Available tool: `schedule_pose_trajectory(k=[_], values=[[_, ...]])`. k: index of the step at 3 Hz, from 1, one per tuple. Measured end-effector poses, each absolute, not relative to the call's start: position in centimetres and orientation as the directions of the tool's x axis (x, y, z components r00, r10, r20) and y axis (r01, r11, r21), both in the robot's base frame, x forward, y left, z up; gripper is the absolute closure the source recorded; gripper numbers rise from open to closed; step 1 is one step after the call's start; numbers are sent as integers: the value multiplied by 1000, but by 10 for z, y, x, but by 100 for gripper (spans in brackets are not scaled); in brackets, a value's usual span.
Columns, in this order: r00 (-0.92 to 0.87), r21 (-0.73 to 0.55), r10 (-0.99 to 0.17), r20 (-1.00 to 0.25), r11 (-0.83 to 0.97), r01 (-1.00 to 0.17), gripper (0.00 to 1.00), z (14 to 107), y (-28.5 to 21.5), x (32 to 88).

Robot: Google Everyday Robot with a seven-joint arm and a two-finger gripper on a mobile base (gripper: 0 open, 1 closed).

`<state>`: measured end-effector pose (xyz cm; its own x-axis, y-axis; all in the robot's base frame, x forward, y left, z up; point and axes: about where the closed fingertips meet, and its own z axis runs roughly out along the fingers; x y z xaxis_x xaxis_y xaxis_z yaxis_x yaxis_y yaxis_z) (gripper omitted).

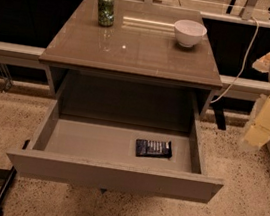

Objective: Pick rxbar blueberry from top drawer and place on counter

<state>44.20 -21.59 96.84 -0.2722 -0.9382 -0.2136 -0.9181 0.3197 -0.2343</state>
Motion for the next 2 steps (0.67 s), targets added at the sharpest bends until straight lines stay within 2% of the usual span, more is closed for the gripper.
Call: schedule_pose_trajectory(k=[2], values=[[-568,-88,-773,-281,610,-787,0,914,-217,469]])
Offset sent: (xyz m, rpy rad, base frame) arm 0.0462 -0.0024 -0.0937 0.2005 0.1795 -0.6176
